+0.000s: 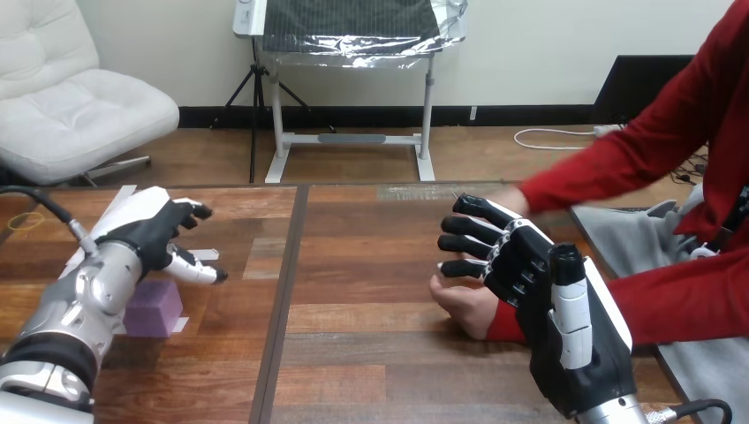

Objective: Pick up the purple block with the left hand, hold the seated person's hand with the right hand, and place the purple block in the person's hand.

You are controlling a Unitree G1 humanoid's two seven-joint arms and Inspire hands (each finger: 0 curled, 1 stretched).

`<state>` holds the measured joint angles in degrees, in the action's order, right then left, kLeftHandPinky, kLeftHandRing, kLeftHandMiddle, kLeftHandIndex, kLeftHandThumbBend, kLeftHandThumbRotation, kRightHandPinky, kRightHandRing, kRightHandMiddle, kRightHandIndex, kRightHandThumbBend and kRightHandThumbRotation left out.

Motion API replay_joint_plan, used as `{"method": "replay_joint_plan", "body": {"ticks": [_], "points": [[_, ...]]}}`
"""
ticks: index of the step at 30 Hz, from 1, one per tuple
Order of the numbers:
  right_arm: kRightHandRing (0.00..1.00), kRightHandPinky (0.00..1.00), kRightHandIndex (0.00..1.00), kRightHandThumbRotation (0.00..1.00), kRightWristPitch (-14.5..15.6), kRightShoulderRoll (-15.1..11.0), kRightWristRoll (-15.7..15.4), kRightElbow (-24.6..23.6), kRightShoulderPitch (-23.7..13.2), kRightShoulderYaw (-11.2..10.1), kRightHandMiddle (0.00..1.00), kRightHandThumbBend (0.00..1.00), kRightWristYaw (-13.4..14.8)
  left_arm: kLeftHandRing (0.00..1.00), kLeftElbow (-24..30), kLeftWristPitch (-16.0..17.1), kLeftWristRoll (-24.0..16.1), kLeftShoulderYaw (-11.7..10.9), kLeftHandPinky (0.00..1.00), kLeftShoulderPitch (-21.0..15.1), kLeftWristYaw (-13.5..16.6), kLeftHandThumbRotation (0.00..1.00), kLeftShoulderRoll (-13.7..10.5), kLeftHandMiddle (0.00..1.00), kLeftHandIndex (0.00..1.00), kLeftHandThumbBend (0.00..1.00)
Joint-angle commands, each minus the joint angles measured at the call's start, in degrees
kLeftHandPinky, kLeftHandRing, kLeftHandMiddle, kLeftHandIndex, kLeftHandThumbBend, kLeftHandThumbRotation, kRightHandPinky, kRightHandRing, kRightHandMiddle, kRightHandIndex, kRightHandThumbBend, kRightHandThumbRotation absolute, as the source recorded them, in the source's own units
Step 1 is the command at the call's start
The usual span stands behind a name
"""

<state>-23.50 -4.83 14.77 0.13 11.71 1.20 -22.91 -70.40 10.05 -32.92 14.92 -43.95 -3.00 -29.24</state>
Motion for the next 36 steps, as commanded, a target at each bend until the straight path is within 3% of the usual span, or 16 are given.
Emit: {"method": "replay_joint_plan", "body": {"ticks": [1, 36], "points": [[0.75, 0.67, 0.80, 1.00, -0.2, -0.4, 0.3, -3.2, -2.9, -0.3, 0.77, 0.80, 0.0, 0.87, -0.4, -1.1, 1.0, -0.2, 0.80, -5.9, -0.5, 0.11, -1.6, 0.88, 0.87, 0.63], [0.76, 0.69, 0.80, 1.00, 0.0, -0.6, 0.2, -2.9, -3.3, -0.4, 0.78, 0.81, -0.2, 0.91, 0.1, -2.7, 1.8, 0.0, 0.88, -7.4, -9.4, 0.01, -4.5, 0.88, 0.89, 0.54]]}}
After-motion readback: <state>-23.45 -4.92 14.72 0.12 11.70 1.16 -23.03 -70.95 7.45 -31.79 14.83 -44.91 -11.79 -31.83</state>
